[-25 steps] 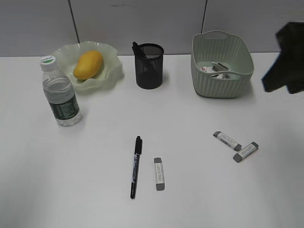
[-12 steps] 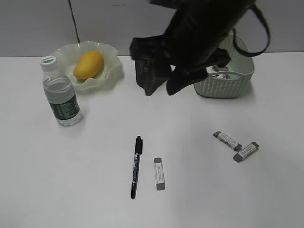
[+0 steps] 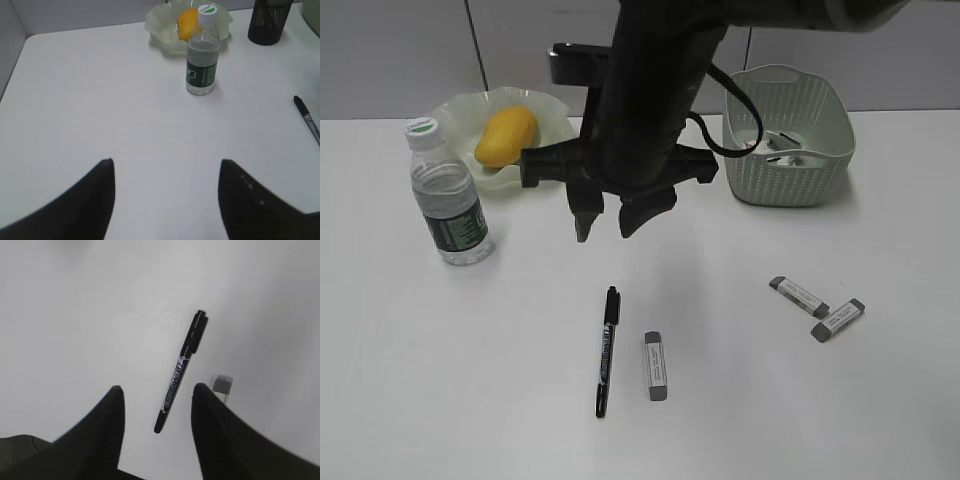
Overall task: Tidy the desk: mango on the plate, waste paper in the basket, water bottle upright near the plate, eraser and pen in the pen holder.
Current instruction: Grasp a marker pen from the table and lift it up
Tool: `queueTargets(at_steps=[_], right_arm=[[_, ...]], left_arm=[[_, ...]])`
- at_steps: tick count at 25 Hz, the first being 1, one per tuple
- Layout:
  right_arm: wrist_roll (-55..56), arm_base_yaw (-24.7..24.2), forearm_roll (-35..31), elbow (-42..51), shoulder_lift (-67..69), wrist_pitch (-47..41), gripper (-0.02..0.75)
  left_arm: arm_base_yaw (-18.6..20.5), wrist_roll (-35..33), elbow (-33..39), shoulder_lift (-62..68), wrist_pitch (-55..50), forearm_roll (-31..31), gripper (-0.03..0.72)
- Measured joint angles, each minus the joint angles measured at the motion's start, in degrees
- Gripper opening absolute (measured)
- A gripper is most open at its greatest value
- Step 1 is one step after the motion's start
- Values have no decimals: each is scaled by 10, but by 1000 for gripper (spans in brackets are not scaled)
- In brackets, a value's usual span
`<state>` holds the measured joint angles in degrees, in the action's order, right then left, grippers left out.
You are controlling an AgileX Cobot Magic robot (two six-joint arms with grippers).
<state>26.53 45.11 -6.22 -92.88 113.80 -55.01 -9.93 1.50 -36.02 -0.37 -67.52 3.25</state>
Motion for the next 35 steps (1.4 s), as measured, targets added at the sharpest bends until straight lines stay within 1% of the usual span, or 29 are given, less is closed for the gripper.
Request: queueTargets(at_steps=[4, 9, 16, 21, 27, 35], right_arm=[[25, 1, 13, -8, 31, -1, 358], [44, 1, 11, -15, 75, 0, 358], [63, 1, 11, -20, 116, 17, 358], [68, 1, 16, -43, 155, 17, 358], [83, -1, 28, -81, 186, -4, 358], [85, -6, 33, -83, 199, -13, 355]], left_arm=[[0, 0, 14, 0, 23, -4, 491], [0, 0, 54, -1, 53, -28, 486], [0, 0, 57, -1, 59, -33, 462], [0, 0, 57, -1, 59, -33, 448], [0, 0, 57, -1, 60, -33, 445], [0, 0, 58, -1, 60, -33, 445]])
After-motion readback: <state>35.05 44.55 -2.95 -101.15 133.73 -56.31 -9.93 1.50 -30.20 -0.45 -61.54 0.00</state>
